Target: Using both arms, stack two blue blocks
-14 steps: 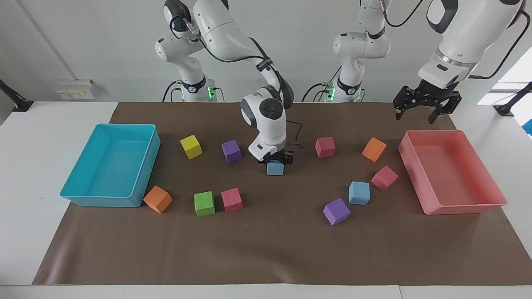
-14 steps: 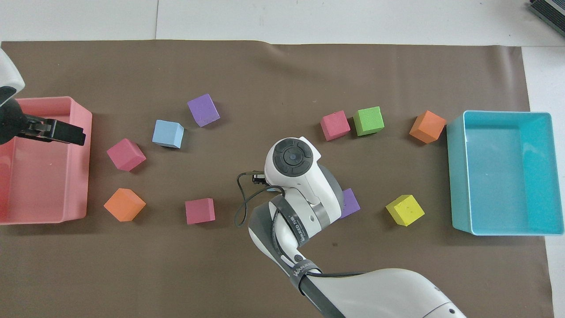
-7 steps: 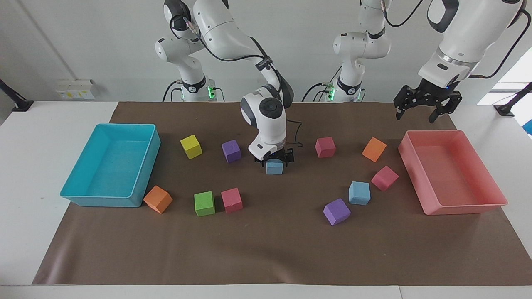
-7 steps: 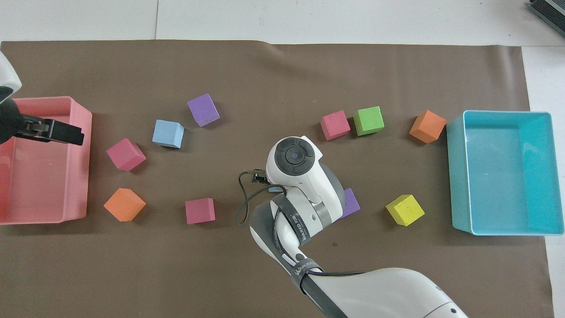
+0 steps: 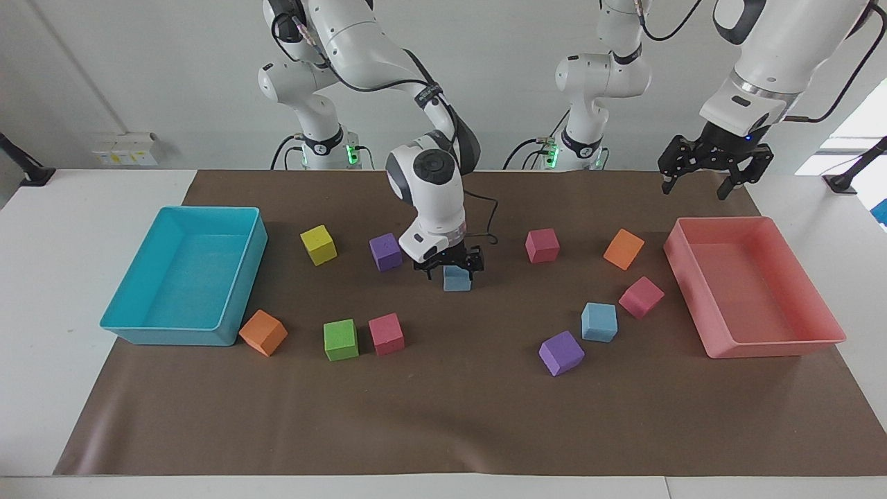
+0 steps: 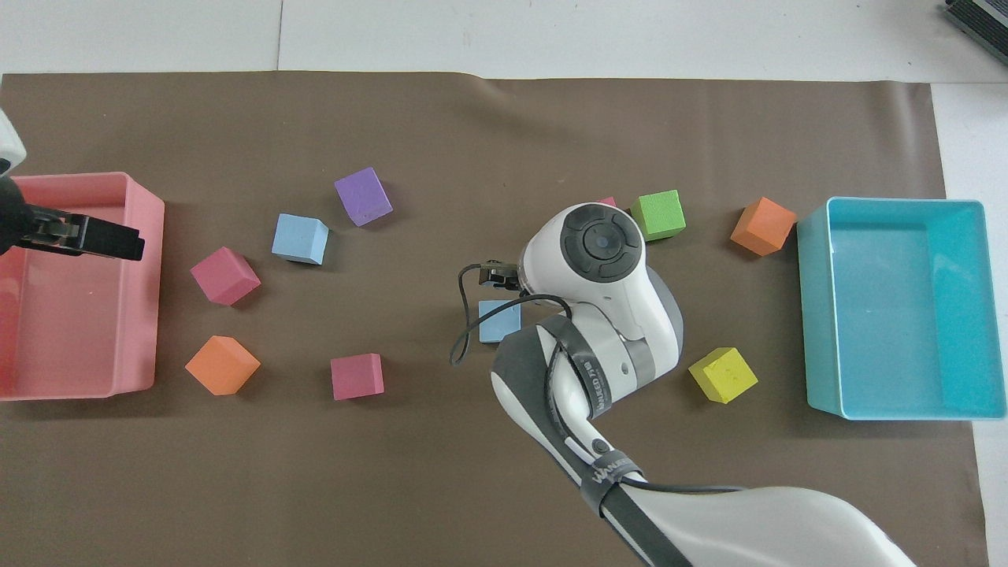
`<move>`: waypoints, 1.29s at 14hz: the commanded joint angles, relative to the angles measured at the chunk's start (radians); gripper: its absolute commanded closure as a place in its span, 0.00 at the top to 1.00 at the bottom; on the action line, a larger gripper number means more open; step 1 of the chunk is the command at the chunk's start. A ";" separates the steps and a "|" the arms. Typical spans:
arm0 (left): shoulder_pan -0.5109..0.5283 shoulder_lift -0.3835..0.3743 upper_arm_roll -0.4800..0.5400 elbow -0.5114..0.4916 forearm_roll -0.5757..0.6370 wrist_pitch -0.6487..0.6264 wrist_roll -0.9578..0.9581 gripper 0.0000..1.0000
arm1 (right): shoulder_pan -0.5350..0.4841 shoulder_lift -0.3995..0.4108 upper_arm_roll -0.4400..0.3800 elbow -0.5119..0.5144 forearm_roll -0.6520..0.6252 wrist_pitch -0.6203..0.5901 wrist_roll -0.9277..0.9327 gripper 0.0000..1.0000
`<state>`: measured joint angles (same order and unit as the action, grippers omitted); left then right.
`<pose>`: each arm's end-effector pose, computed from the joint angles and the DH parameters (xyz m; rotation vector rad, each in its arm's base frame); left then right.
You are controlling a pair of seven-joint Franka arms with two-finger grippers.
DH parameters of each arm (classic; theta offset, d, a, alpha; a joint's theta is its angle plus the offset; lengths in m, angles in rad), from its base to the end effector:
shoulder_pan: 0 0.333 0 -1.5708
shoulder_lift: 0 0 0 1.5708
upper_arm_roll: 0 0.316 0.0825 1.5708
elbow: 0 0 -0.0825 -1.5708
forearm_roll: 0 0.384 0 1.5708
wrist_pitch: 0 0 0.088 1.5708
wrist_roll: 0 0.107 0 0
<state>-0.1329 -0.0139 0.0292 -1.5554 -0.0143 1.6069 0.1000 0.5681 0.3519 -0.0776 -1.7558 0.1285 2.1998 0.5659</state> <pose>0.5512 -0.0587 0.6428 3.1089 -0.3176 0.1022 0.5746 0.3168 0.3780 -3.0165 0.2118 -0.0608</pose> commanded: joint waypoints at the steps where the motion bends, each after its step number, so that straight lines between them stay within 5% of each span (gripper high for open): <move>1: 0.021 -0.008 -0.011 0.006 -0.012 -0.021 0.012 1.00 | -0.082 -0.097 0.009 -0.024 -0.015 -0.098 -0.090 1.00; 11: 0.021 -0.008 -0.011 0.006 -0.012 -0.021 0.012 1.00 | -0.385 -0.290 0.005 -0.007 -0.020 -0.370 -0.360 1.00; 18: 0.019 -0.008 -0.012 0.008 -0.012 -0.019 0.010 1.00 | -0.504 -0.385 0.004 0.062 -0.089 -0.512 -0.409 1.00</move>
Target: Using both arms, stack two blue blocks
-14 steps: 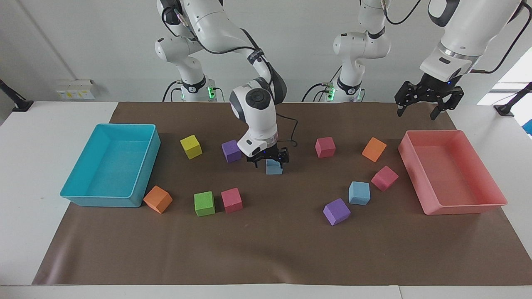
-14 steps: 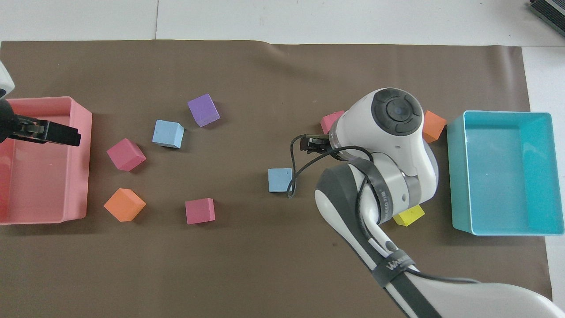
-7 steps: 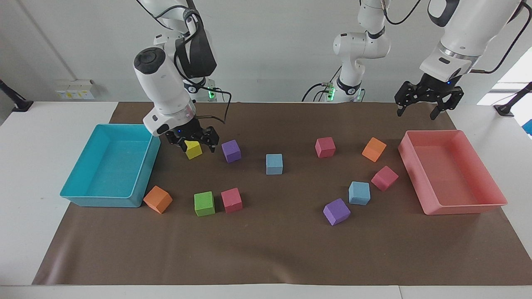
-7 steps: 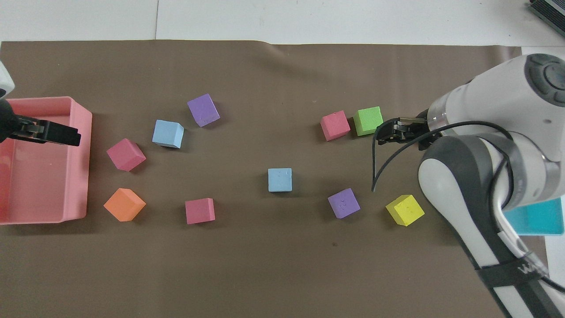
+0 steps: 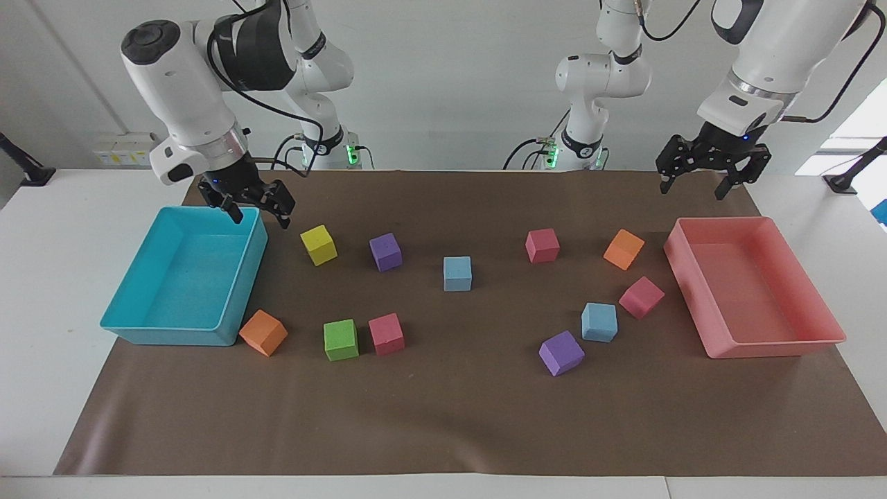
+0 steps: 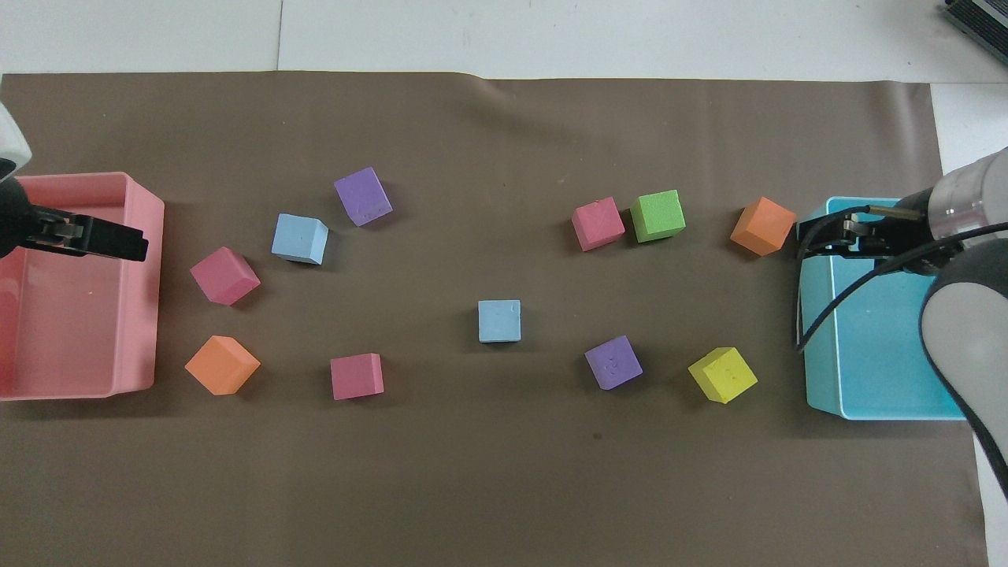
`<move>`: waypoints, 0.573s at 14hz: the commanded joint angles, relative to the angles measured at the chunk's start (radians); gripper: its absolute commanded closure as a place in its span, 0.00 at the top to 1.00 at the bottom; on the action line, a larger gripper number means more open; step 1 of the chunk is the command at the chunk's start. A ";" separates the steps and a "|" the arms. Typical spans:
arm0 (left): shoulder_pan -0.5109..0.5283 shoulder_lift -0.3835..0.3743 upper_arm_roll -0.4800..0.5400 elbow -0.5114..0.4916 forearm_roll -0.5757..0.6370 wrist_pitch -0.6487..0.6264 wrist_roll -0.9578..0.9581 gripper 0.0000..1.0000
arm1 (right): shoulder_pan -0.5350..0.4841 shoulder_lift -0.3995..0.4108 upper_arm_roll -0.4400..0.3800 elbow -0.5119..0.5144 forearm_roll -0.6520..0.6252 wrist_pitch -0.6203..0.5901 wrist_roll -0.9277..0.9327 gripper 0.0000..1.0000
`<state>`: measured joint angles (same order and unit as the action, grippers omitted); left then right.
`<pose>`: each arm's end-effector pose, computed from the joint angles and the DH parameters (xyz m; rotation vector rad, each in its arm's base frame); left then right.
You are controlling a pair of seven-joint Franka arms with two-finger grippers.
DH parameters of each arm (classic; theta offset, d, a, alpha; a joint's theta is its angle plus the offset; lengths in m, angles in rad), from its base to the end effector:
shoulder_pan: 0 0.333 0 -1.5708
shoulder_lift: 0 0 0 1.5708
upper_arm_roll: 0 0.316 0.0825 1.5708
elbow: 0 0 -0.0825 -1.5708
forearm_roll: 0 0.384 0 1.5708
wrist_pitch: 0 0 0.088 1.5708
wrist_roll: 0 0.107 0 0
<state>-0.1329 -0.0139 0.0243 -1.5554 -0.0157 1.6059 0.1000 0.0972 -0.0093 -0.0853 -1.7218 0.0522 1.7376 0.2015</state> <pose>0.5508 -0.0616 0.6427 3.1067 -0.3251 0.1005 0.5619 0.0112 0.5725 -3.0716 0.3045 -0.0299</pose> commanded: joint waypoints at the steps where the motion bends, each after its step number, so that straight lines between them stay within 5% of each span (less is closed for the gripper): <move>1: 0.019 -0.011 -0.007 0.003 -0.010 -0.030 0.012 1.00 | -0.048 -0.026 0.010 0.056 -0.014 -0.088 -0.078 1.00; 5: 0.021 -0.015 -0.006 0.005 -0.013 -0.064 -0.002 1.00 | -0.062 -0.037 0.004 0.154 -0.072 -0.197 -0.141 1.00; 8: 0.015 -0.003 -0.009 0.014 -0.029 -0.067 -0.089 1.00 | -0.051 -0.066 0.018 0.136 -0.084 -0.191 -0.194 1.00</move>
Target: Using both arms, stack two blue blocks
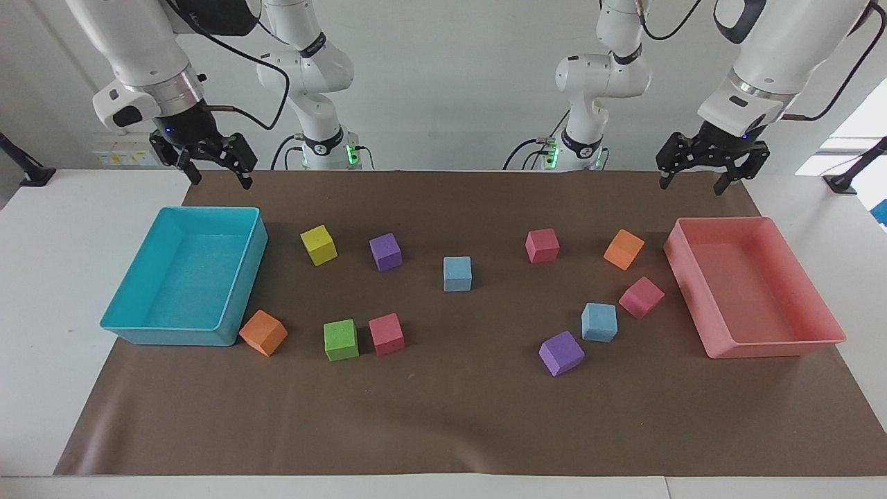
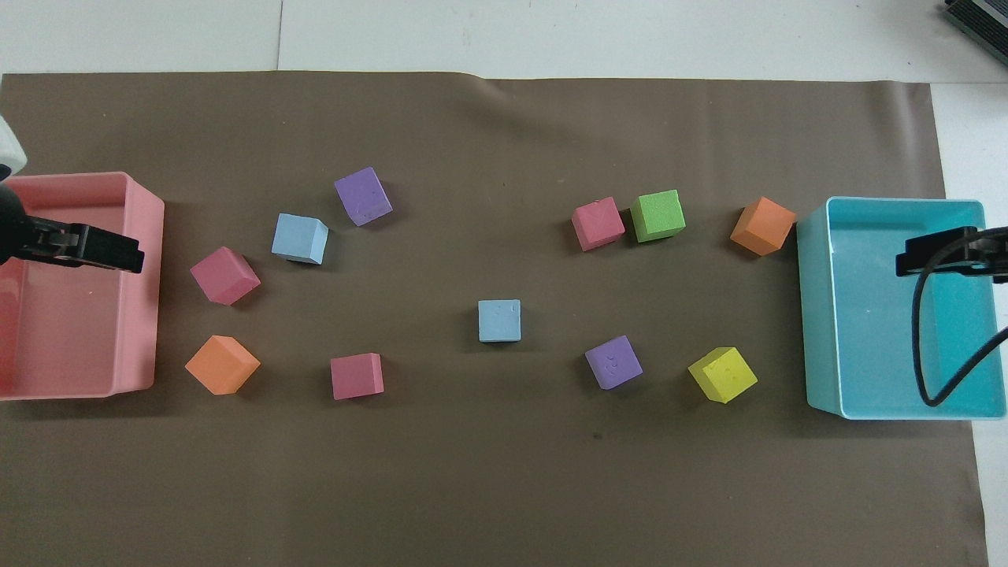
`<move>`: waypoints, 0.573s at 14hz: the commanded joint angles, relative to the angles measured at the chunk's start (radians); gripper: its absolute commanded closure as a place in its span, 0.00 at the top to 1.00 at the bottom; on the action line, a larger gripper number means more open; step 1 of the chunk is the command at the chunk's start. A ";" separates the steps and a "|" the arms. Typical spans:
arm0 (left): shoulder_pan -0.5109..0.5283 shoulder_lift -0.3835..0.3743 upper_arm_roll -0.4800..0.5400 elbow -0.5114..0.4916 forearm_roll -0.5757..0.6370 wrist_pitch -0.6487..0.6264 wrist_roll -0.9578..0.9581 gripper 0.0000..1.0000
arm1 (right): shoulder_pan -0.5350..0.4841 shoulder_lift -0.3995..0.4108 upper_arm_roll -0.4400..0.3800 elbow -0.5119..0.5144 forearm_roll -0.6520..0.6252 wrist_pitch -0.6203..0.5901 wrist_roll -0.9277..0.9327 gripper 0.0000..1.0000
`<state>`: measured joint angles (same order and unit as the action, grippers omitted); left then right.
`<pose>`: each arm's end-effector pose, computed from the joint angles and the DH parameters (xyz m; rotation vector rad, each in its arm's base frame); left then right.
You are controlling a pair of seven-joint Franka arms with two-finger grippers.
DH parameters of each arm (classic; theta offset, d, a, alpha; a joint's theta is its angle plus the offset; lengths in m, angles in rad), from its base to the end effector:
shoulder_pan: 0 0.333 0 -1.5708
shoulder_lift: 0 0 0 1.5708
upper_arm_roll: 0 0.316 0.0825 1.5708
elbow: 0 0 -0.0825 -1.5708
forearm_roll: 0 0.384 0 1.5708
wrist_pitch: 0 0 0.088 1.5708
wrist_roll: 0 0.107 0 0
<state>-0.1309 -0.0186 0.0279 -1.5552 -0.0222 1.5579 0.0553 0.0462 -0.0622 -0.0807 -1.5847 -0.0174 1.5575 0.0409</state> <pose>0.5447 -0.0586 0.6410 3.1084 -0.2474 0.0323 0.5336 -0.0218 0.6505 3.1266 -0.1187 0.0545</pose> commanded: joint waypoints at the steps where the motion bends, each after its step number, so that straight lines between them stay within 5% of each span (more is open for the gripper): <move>1: 0.019 0.002 -0.013 0.020 -0.030 -0.018 -0.049 1.00 | 0.004 -0.013 0.016 -0.001 -0.013 -0.007 -0.027 1.00; 8: 0.019 -0.010 -0.009 0.015 -0.016 -0.006 -0.061 1.00 | 0.001 -0.028 0.013 -0.006 -0.004 -0.019 -0.033 1.00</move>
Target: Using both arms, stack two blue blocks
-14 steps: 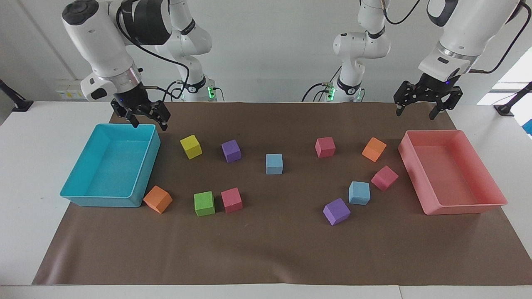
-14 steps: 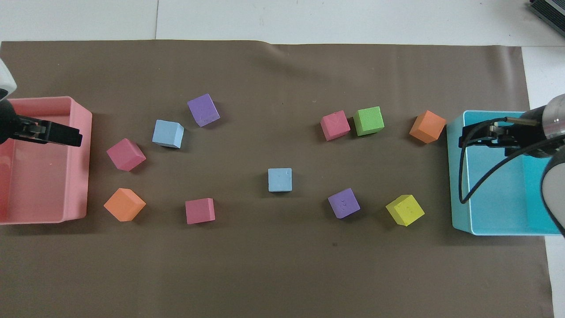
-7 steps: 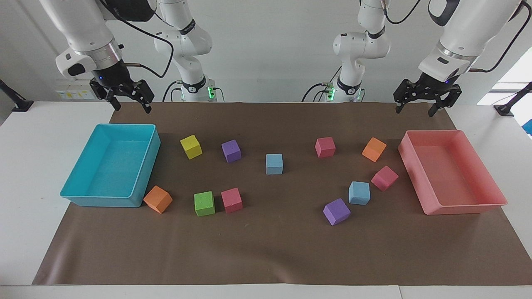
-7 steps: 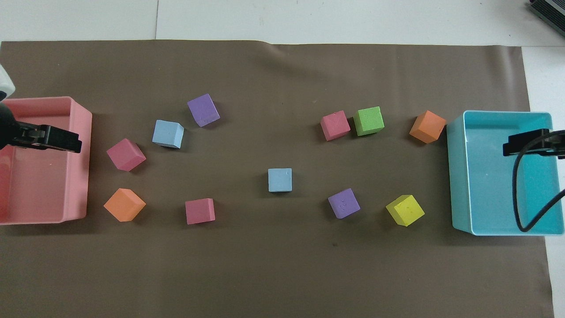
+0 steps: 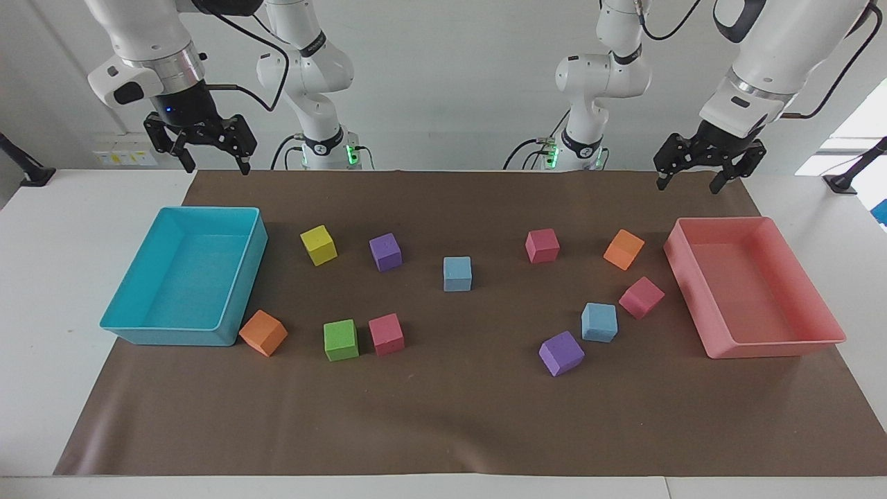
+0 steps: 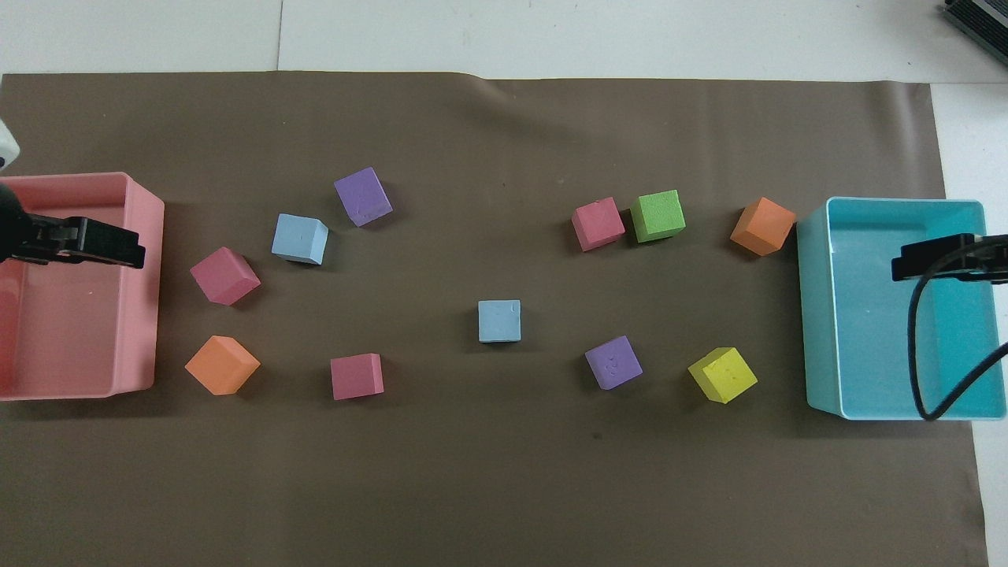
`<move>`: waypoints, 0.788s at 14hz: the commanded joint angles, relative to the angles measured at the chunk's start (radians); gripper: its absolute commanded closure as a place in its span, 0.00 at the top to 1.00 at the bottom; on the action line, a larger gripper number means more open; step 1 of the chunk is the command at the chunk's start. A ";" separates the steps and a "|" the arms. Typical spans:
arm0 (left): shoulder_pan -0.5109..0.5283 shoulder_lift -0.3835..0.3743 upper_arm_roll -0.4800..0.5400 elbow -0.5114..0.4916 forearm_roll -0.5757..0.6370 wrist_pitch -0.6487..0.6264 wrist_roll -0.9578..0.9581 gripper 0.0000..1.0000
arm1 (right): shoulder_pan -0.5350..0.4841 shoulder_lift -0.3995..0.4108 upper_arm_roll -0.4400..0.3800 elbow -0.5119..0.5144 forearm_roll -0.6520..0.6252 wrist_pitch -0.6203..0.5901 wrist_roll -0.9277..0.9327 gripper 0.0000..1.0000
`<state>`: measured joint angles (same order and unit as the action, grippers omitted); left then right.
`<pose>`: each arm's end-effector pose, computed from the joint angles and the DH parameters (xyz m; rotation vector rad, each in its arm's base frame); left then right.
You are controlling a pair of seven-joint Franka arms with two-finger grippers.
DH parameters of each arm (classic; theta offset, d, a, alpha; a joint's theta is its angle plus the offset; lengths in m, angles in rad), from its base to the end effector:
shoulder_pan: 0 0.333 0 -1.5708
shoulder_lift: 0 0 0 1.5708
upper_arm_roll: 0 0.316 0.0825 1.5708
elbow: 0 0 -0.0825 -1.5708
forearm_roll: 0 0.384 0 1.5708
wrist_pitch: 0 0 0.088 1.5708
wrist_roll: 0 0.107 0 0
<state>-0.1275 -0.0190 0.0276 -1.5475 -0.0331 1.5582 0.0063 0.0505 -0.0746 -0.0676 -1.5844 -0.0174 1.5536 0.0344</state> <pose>0.5447 -0.0580 0.6449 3.1019 -0.1663 0.0436 0.5295 -0.0125 0.6569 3.1278 -0.0815 0.0684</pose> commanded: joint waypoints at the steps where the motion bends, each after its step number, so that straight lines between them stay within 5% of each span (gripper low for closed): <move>1: 0.013 -0.012 -0.011 0.003 -0.002 0.000 -0.034 1.00 | -0.003 -0.011 0.003 0.001 -0.009 -0.009 -0.025 1.00; 11: -0.006 0.135 -0.021 0.010 -0.004 0.192 -0.049 1.00 | -0.001 -0.050 0.003 -0.023 -0.024 -0.052 -0.028 1.00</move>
<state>-0.1268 0.0782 0.0096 -1.5492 -0.0328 1.7125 -0.0344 0.0506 -0.1046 -0.0660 -1.5871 -0.0194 1.5181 0.0327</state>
